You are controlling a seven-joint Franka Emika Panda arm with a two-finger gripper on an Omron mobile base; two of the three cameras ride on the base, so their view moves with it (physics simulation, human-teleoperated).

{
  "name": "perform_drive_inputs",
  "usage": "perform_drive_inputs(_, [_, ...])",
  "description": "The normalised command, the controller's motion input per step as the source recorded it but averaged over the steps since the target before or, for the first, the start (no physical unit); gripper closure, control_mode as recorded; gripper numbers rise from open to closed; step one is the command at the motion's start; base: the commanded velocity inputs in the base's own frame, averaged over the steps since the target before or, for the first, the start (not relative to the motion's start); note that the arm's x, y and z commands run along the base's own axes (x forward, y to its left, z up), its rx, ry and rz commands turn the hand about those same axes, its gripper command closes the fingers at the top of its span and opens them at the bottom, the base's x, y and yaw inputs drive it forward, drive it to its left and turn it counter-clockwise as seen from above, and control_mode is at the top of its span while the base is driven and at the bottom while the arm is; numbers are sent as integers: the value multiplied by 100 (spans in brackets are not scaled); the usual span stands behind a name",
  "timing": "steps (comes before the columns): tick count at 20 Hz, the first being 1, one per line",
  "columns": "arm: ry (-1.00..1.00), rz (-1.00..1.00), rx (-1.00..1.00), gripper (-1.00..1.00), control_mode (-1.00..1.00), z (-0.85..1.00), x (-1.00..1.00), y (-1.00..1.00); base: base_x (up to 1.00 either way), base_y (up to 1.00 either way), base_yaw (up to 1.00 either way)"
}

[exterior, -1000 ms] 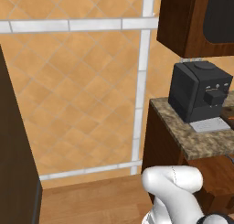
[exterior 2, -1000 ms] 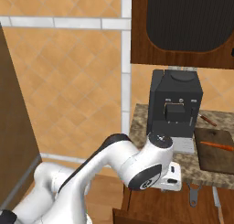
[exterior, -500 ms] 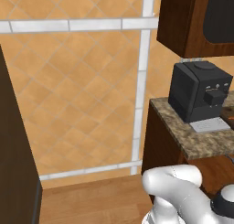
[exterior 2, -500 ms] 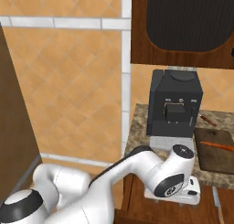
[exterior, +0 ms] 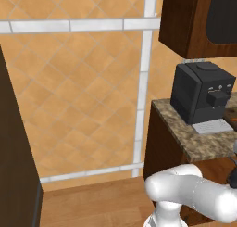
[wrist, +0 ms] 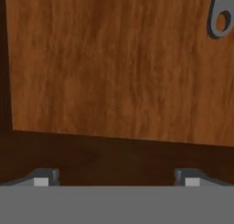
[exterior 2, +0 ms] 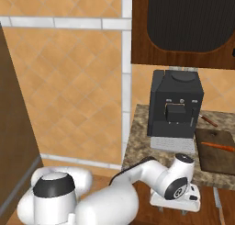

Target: Place the appropriate cutting tool for cutting the carrot skin on the cutting board.

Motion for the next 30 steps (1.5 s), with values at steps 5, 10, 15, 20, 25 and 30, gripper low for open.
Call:
perform_drive_inputs(5, [4,0,7,-100,-100,-71,15,-30,0,0,0])
perform_drive_inputs(10, [14,0,1,-100,-100,-47,-4,-8,0,0,0])
perform_drive_inputs(15, [24,0,0,-100,-100,-11,-47,0,0,0,0])
perform_drive_inputs(20, [25,0,0,-100,-100,-1,-71,0,0,0,0])
perform_drive_inputs(25, [20,0,0,-100,-100,34,-85,-11,0,0,0])
perform_drive_inputs(30, [7,0,0,-100,-100,38,-59,-15,0,0,0])
